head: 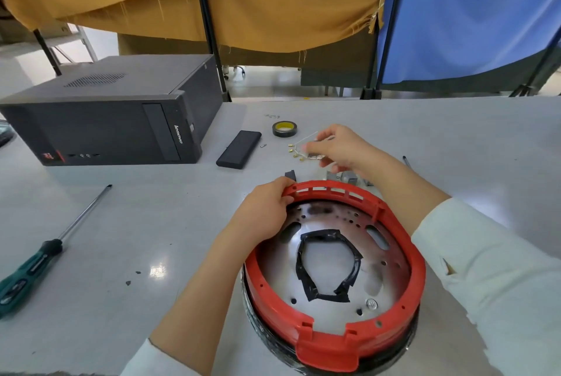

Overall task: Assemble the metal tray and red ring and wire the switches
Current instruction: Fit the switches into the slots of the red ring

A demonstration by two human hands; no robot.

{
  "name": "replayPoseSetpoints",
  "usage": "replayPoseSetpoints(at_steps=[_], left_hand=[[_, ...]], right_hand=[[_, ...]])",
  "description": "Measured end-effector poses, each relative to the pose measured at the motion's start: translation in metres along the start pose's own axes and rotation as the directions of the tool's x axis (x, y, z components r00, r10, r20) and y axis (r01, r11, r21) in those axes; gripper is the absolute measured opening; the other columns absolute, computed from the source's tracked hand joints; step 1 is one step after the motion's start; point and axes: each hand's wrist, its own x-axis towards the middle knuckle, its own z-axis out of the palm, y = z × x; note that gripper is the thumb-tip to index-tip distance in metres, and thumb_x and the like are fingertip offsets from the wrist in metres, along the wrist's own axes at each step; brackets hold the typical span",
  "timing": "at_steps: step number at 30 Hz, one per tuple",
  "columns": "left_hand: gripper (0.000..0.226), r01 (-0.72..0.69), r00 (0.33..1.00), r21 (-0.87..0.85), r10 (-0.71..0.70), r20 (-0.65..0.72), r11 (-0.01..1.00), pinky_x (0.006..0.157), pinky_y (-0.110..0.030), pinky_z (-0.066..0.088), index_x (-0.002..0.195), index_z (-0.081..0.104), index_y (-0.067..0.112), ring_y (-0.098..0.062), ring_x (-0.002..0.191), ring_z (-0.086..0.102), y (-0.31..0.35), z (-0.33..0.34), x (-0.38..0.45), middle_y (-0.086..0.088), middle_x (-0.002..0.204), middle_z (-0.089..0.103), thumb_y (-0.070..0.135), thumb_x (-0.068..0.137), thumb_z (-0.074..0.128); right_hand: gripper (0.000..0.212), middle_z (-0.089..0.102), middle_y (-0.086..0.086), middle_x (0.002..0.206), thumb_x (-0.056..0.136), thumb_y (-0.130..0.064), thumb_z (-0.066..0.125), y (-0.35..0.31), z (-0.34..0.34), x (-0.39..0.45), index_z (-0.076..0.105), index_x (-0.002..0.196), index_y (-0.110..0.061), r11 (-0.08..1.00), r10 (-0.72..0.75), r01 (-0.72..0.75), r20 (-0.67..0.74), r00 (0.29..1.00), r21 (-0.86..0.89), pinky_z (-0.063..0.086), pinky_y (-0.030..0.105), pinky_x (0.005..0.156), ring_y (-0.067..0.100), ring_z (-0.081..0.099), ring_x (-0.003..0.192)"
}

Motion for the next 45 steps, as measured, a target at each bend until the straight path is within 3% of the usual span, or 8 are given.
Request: replayPoseSetpoints(at_steps=[3,8,12,17,22,29,34,45], left_hand=[[0.029,0.007,1.000,0.016,-0.007,-0.010,1.000,0.081,-0.027,0.037,0.128,0.052,0.020,-0.027,0.108,0.056,0.002,0.005,-0.006,-0.007,0.120,0.063,0.016,0.101,0.044],[0.063,0.132,0.983,-0.209,-0.102,0.151,0.969,0.082,-0.025,0.040,0.148,0.025,0.021,-0.013,0.098,0.059,0.005,-0.012,-0.002,0.009,0.112,0.063,0.040,0.095,0.055],[0.036,0.190,0.982,-0.398,-0.177,0.071,0.898,0.080,-0.027,0.049,0.128,0.051,0.025,-0.006,0.077,0.062,0.002,-0.023,0.019,0.007,0.111,0.067,0.042,0.096,0.052],[0.013,0.130,0.990,-0.497,-0.087,0.109,0.858,0.061,-0.009,0.050,0.104,0.067,0.029,0.002,0.068,0.068,-0.007,-0.007,0.028,0.009,0.089,0.074,0.031,0.091,0.065],[0.013,0.138,0.990,-0.685,-0.098,0.097,0.715,0.055,-0.008,0.048,0.098,0.074,0.021,0.000,0.070,0.070,-0.015,0.001,0.021,0.008,0.080,0.076,0.025,0.088,0.068],[0.025,0.143,0.988,-0.658,-0.062,0.144,0.740,0.088,-0.035,0.055,0.109,0.073,0.017,-0.026,0.098,0.070,-0.017,-0.005,0.015,-0.011,0.101,0.075,0.030,0.096,0.056],[0.020,0.049,0.997,-0.569,-0.009,0.073,0.821,0.067,-0.006,0.049,0.098,0.072,0.032,0.002,0.080,0.069,-0.015,-0.001,0.015,0.011,0.088,0.076,0.035,0.098,0.052],[0.022,0.021,0.998,-0.479,-0.046,-0.040,0.878,0.054,0.001,0.039,0.093,0.070,0.034,0.014,0.061,0.059,-0.017,0.001,0.018,0.017,0.079,0.070,0.037,0.099,0.050]], right_hand=[[0.023,0.065,0.001,0.081,0.081,-0.028,0.075,0.005,0.004,-0.011,0.058,0.097,-0.030,0.995,-0.072,0.072,0.005,0.997,0.076,0.040,0.018,0.039,0.008,0.054,0.055],[0.006,0.058,-0.013,0.074,0.080,-0.025,0.074,0.013,0.026,-0.019,0.070,0.084,-0.023,0.957,-0.176,0.197,0.113,0.978,-0.211,0.041,0.021,0.060,0.003,0.052,0.067],[0.009,0.063,-0.012,0.060,0.078,-0.033,0.073,0.017,0.025,-0.019,0.074,0.075,-0.026,0.966,-0.161,0.183,0.126,0.979,-0.182,0.043,0.012,0.043,0.000,0.055,0.053],[0.029,0.056,0.002,0.072,0.077,-0.035,0.058,0.018,0.024,-0.017,0.070,0.076,-0.009,0.955,-0.156,0.188,0.153,0.976,-0.228,0.044,0.029,0.066,0.011,0.052,0.069],[0.012,0.067,-0.003,0.081,0.081,-0.034,0.067,0.019,0.024,-0.013,0.072,0.079,-0.023,0.951,-0.176,0.217,0.193,0.965,-0.220,0.049,0.028,0.071,0.011,0.061,0.079],[0.011,0.061,-0.017,0.062,0.079,-0.041,0.073,0.020,0.021,-0.012,0.074,0.078,-0.030,0.955,-0.167,0.216,0.234,0.958,-0.203,0.043,0.020,0.051,0.006,0.055,0.065],[0.015,0.072,0.003,0.089,0.079,-0.045,0.071,0.019,0.018,-0.016,0.076,0.080,-0.031,0.952,-0.179,0.234,0.267,0.947,-0.194,0.053,0.033,0.065,0.015,0.062,0.081],[0.018,0.070,0.009,0.087,0.085,-0.037,0.069,0.013,0.015,-0.027,0.073,0.093,-0.020,0.943,-0.202,0.269,0.306,0.930,-0.195,0.050,0.033,0.080,0.009,0.058,0.077]])
